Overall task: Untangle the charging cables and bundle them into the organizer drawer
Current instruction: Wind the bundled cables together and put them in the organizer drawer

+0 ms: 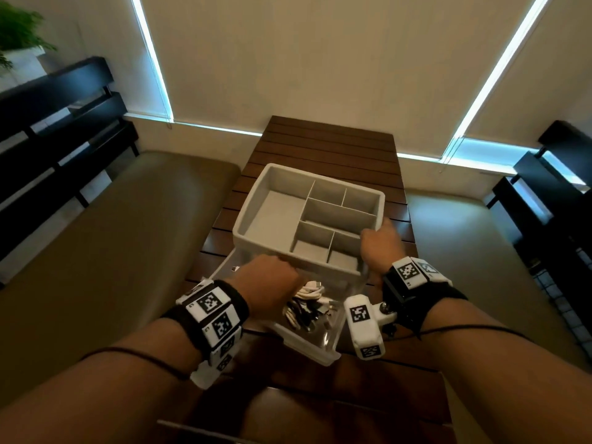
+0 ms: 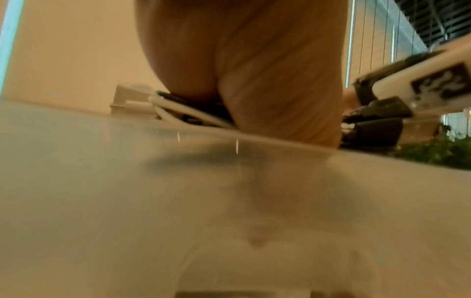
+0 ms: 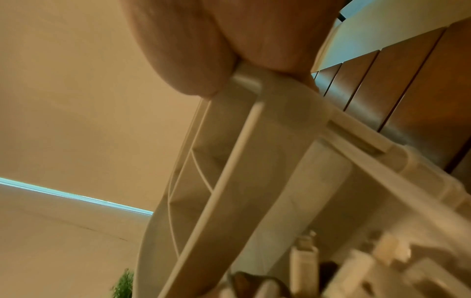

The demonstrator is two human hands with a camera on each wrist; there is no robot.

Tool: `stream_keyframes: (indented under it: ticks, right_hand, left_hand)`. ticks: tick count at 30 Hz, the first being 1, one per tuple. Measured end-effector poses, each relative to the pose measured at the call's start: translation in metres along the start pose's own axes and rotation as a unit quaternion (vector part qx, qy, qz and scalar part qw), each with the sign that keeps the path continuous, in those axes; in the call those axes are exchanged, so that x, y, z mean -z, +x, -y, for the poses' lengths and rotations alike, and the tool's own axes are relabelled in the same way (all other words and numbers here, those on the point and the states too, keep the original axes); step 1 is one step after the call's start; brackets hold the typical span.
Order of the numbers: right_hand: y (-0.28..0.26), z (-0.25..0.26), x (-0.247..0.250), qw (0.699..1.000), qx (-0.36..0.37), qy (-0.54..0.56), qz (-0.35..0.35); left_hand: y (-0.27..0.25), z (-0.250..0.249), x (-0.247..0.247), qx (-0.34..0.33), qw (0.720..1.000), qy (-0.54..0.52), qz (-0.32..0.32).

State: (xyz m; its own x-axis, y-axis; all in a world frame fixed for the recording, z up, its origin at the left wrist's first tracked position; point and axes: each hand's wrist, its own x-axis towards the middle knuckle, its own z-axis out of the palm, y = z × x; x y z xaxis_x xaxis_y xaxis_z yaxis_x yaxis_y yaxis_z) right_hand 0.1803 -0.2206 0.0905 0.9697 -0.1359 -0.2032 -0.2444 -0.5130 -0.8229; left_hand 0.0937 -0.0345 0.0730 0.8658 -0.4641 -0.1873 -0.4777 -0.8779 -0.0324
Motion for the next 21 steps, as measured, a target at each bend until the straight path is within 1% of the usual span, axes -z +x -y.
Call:
stream_keyframes:
  ticks: [2,4,7,10,11,12,13,14,15,16,17,18,19,20,21]
  right_hand:
    - [0.001,-0.002,-0.001,1.000,0.002,0.013,0.004]
    - [0.003,-0.004,-0.001,1.000,0.004,0.026,0.005]
    - [0.006,-0.003,0.000,1.000,0.002,0.013,0.004]
    - [0.005,-0.001,0.001,0.999,-0.001,0.029,-0.016]
    - [0.001,0.000,0.001,0.999,0.017,0.025,-0.038]
    - [-0.007,0.001,0.001,0.996,0.069,0.003,-0.065]
    - [-0.016,0.002,0.000,0.985,0.152,-0.035,-0.080]
    - [-0.027,0.003,-0.001,0.962,0.247,-0.091,-0.068]
    - [-0.038,0.002,-0.003,0.932,0.321,-0.168,-0.020]
    - [-0.047,0.001,-0.005,0.897,0.358,-0.257,0.043]
    - [-0.051,-0.004,-0.007,0.860,0.364,-0.344,0.094]
    - [-0.052,-0.010,-0.008,0.826,0.361,-0.416,0.119]
    - [-0.051,-0.016,-0.009,0.802,0.357,-0.462,0.125]
    - [-0.050,-0.019,-0.010,0.791,0.350,-0.485,0.124]
    - [-0.049,-0.022,-0.011,0.789,0.343,-0.495,0.122]
  left_hand:
    - [0.002,0.004,-0.005,0.001,0.999,0.005,0.039]
    - [0.007,0.006,-0.008,0.004,0.998,-0.011,0.065]
    - [0.013,0.006,-0.008,0.008,0.993,-0.026,0.115]
    - [0.018,0.003,-0.010,0.021,0.990,-0.038,0.135]
    - [0.020,0.002,-0.010,0.025,0.989,-0.043,0.138]
    - [0.021,0.001,-0.011,0.027,0.989,-0.050,0.138]
    - [0.021,0.000,-0.011,0.029,0.988,-0.055,0.138]
    - [0.022,0.001,-0.011,0.031,0.988,-0.056,0.140]
    - [0.022,0.001,-0.011,0.033,0.987,-0.057,0.147]
    - [0.022,0.001,-0.011,0.035,0.986,-0.056,0.152]
    - [0.022,0.001,-0.010,0.033,0.985,-0.053,0.158]
    - [0.022,0.002,-0.010,0.031,0.985,-0.052,0.161]
    - [0.022,0.002,-0.010,0.030,0.985,-0.053,0.163]
    - [0.021,0.003,-0.010,0.028,0.985,-0.058,0.160]
    - [0.020,0.004,-0.011,0.024,0.986,-0.063,0.154]
